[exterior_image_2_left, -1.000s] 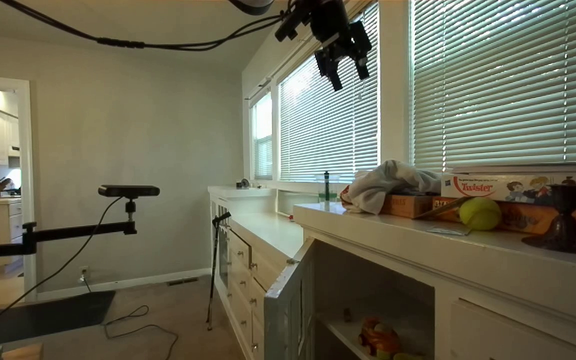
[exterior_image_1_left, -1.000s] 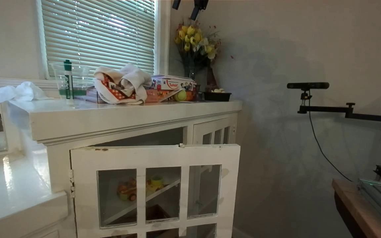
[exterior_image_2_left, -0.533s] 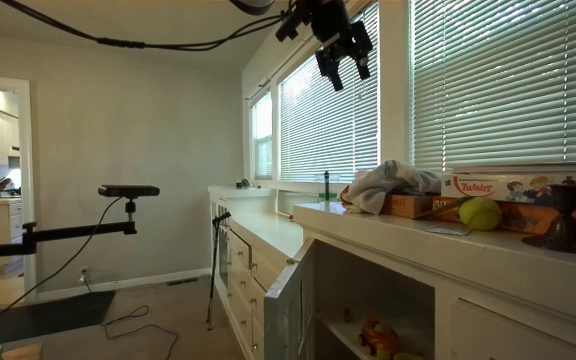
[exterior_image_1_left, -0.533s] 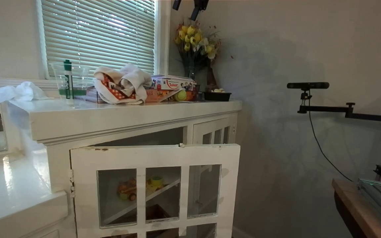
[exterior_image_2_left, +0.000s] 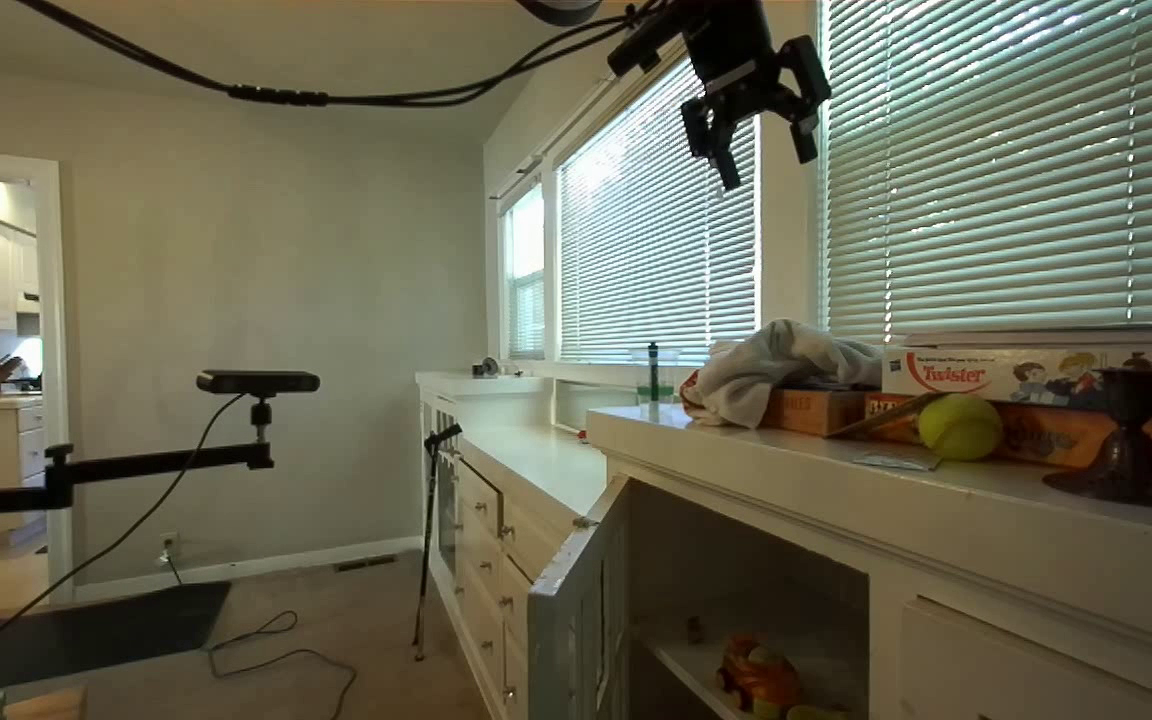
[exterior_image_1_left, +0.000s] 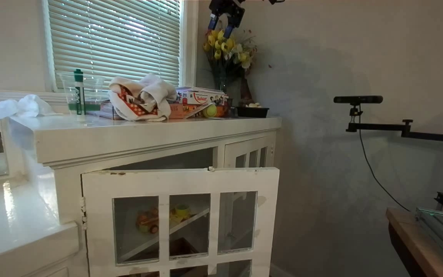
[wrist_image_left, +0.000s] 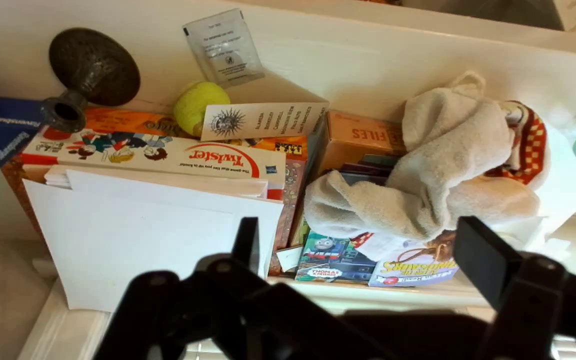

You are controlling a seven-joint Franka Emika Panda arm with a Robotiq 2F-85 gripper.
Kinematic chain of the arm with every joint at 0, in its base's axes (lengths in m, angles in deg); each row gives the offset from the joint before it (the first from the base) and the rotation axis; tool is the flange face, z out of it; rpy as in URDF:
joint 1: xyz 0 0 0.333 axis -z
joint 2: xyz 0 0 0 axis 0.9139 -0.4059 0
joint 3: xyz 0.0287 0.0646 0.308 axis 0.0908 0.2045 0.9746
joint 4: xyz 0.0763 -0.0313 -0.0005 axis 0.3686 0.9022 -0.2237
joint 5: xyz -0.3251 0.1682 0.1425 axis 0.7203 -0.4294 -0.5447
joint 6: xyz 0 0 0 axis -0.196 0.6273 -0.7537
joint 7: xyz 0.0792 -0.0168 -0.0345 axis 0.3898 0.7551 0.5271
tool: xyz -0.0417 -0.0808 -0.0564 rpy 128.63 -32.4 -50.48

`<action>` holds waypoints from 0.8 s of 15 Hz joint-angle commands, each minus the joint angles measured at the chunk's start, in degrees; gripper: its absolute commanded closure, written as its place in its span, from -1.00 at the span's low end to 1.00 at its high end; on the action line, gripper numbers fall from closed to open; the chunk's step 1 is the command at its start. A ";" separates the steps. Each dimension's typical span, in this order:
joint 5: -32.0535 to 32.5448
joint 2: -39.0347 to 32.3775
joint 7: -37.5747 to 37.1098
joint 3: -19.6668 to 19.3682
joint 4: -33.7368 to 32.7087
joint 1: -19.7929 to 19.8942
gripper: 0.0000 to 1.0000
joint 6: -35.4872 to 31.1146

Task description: Use the towel to wipe the top of the cabinet.

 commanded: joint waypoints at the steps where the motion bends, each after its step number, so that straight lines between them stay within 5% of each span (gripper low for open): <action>1: -3.22 -5.99 8.65 0.62 -9.04 0.89 -1.00 3.27; 6: -5.31 -12.99 17.09 3.90 -20.27 0.53 -1.00 9.18; 12: -1.88 -23.87 14.53 5.92 -33.56 -1.30 -1.00 7.11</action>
